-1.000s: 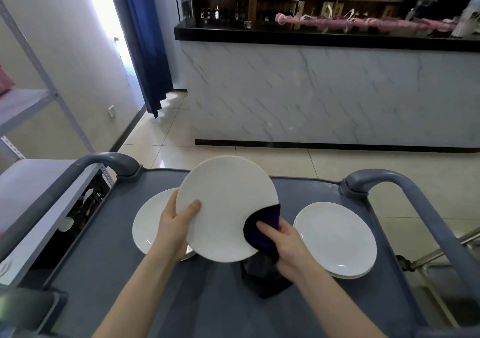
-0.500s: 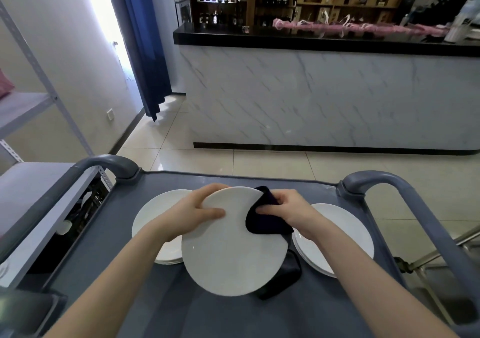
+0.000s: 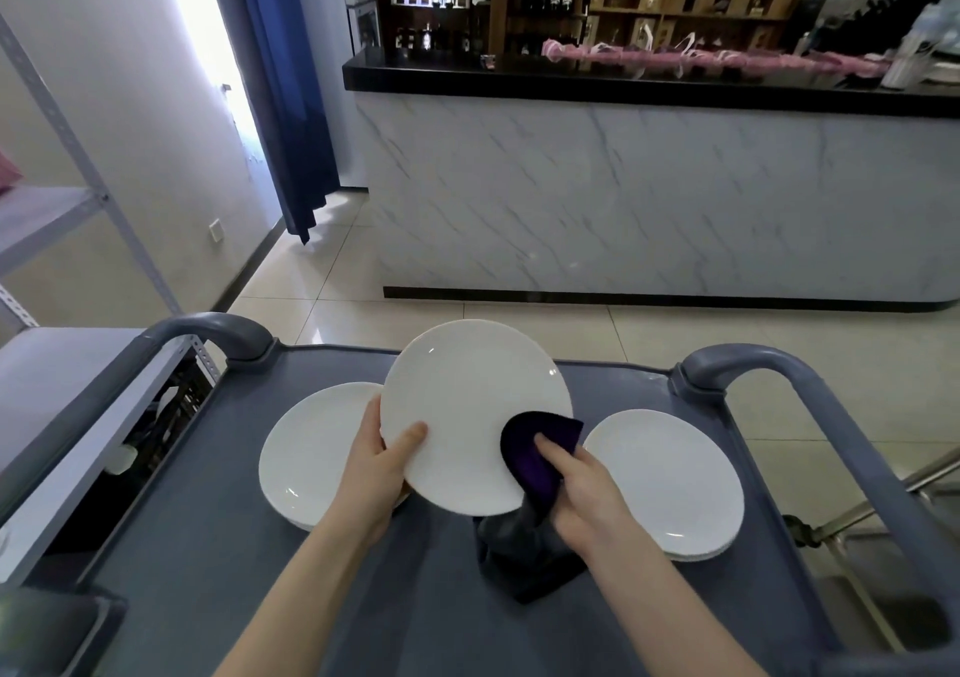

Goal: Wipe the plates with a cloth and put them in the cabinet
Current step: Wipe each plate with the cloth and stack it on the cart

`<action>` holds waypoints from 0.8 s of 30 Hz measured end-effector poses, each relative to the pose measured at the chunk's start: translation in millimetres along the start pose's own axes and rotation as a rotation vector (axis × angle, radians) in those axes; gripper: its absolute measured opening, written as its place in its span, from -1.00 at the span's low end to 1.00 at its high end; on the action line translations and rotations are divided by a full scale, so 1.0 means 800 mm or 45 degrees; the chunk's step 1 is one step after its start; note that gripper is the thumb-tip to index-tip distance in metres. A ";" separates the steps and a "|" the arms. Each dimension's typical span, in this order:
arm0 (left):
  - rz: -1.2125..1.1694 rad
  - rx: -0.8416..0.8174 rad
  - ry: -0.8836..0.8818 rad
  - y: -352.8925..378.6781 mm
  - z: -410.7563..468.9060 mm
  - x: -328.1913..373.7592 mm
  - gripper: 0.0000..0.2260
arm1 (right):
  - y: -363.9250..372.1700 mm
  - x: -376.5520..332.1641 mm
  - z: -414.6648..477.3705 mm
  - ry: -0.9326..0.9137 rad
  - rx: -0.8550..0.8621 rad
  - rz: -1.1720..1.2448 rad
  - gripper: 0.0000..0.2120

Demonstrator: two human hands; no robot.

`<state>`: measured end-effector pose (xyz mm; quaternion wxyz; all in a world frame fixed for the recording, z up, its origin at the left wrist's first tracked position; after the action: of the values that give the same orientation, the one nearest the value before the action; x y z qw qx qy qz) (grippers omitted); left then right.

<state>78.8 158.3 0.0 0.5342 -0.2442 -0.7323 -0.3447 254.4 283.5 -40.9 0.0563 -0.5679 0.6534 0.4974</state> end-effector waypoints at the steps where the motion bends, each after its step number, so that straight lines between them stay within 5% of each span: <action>1: -0.008 0.000 -0.014 -0.001 0.001 0.001 -0.74 | -0.002 -0.002 0.000 0.007 -0.008 -0.059 -0.79; 14: 0.906 -0.534 0.050 0.028 0.006 0.075 -0.68 | 0.119 -0.107 -0.007 -0.307 -0.615 -1.457 -0.89; 20: 0.924 -0.337 0.220 0.017 0.010 0.075 -0.78 | 0.103 -0.084 0.000 -0.319 -0.568 -1.321 -0.91; 24: 0.537 -0.145 0.206 -0.007 0.006 0.062 -0.78 | 0.055 -0.069 0.002 -0.246 -0.422 -0.932 -0.85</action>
<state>56.5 157.8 45.0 0.6368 -0.3933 -0.5990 -0.2847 237.5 316.3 19.5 0.1984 -0.7147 0.3112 0.5941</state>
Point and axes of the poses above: each hand's wrist, its own z-axis towards the middle knuckle, its own y-axis out of the palm, x = y × z, the point moved 9 cm from there along z, towards the middle knuckle, and after that the axes turned 1 degree about z, right-handed, at the moved point
